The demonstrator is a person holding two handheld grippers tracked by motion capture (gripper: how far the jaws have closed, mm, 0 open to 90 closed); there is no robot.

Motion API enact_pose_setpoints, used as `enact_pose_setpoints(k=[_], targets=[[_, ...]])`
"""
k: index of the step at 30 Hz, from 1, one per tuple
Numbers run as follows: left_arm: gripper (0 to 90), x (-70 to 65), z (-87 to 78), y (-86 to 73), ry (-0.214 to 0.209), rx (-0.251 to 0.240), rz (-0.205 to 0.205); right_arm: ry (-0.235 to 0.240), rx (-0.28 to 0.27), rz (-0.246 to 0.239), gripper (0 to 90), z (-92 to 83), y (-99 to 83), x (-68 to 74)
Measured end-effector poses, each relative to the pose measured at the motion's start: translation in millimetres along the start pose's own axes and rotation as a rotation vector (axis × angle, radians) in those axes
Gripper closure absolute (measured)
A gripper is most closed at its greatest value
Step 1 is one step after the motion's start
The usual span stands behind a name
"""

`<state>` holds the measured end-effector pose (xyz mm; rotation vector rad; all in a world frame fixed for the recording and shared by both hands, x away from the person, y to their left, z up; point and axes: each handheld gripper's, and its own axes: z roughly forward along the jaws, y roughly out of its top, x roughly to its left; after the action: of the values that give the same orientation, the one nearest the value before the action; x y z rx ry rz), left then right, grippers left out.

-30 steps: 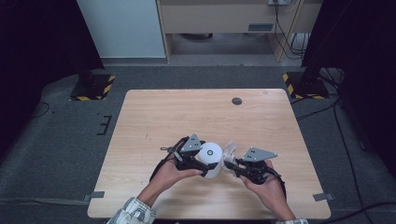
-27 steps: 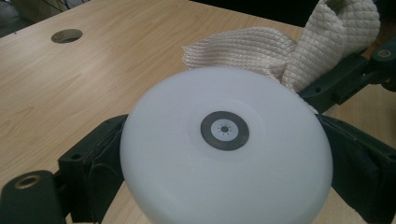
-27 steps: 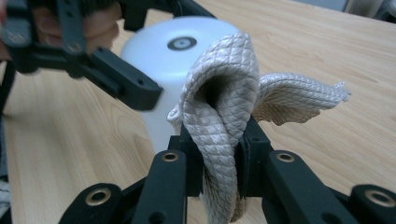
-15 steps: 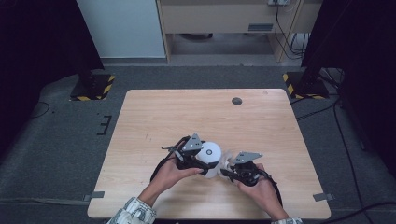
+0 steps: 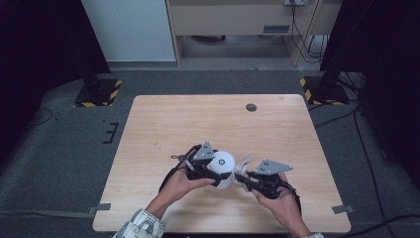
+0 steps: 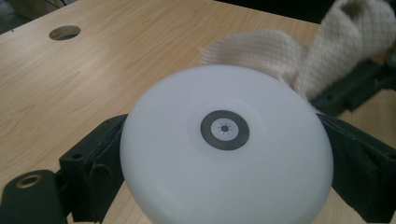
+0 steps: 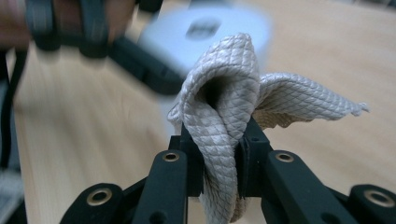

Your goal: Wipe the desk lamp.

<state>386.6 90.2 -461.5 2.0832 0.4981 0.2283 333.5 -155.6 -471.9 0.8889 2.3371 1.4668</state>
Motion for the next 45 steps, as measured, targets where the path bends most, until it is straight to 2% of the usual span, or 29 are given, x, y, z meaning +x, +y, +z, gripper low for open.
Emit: enact_pose_setpoints(k=[1, 4, 6, 9, 12, 13, 15, 17, 20, 24, 29, 33, 35, 37, 41, 43, 45], targets=[[7.9, 0.3, -0.1, -0.3, -0.001, -0.003, -0.003, -0.011, -0.010, -0.012, 76.4, -1.0, 2.5, -2.4], [7.9, 0.1, 0.6, -0.1, -0.002, -0.001, -0.003, -0.015, 0.003, -0.005, 76.3, 1.8, 2.4, -4.6], [7.8, 0.4, 1.0, -0.2, -0.004, -0.003, -0.003, -0.021, 0.044, 0.002, 76.3, 5.6, -0.9, -7.0], [7.8, -0.3, 1.0, -0.4, 0.000, -0.005, -0.006, -0.023, 0.129, -0.018, 76.3, 16.8, -9.5, -9.5], [7.8, -0.1, 1.1, -0.4, -0.002, -0.005, -0.007, -0.013, 0.155, -0.015, 76.4, 21.6, -14.7, -7.0], [7.7, 0.2, 1.4, -0.4, -0.004, -0.005, -0.009, 0.003, 0.151, -0.028, 76.4, 19.2, -14.0, -5.1], [7.6, -0.2, 2.2, -0.2, -0.005, -0.005, -0.011, 0.023, 0.112, -0.016, 76.4, 12.6, -11.1, -2.2], [7.6, -0.7, 1.9, -0.6, -0.010, -0.007, -0.008, 0.017, 0.069, -0.029, 76.4, 4.8, -4.7, -0.3], [7.6, -1.4, 2.0, -0.4, -0.008, -0.004, -0.007, -0.010, 0.026, -0.022, 76.4, 0.6, 1.2, -6.0], [7.6, -4.9, 2.6, 0.1, -0.013, -0.003, -0.003, -0.038, 0.054, -0.001, 76.4, 5.2, -1.9, -14.7], [7.6, -6.4, 1.7, -0.2, -0.014, 0.000, -0.004, -0.032, 0.087, -0.017, 76.4, 5.5, -5.2, -10.7], [7.6, -7.1, 0.9, -0.7, -0.021, 0.001, -0.001, -0.035, 0.032, -0.020, 76.4, -3.1, 3.7, -8.2], [7.6, -8.1, 1.1, -0.3, -0.020, 0.002, 0.001, -0.028, 0.033, -0.013, 76.4, -2.4, 2.3, -10.1], [7.6, -8.6, 1.4, 0.0, -0.018, 0.003, -0.001, -0.033, 0.056, -0.014, 76.4, 0.5, -1.2, -11.0], [7.6, -9.6, 1.0, -0.9, -0.013, -0.002, -0.003, -0.035, 0.082, -0.025, 76.4, 2.4, -4.2, -7.1], [7.6, -9.7, 0.4, -1.2, -0.015, 0.000, -0.003, -0.032, 0.070, -0.028, 76.4, -1.0, -3.4, -3.0], [7.6, -10.5, -0.7, -2.0, -0.018, -0.002, -0.003, -0.032, 0.032, -0.030, 76.4, -5.8, -0.1, 0.7]])
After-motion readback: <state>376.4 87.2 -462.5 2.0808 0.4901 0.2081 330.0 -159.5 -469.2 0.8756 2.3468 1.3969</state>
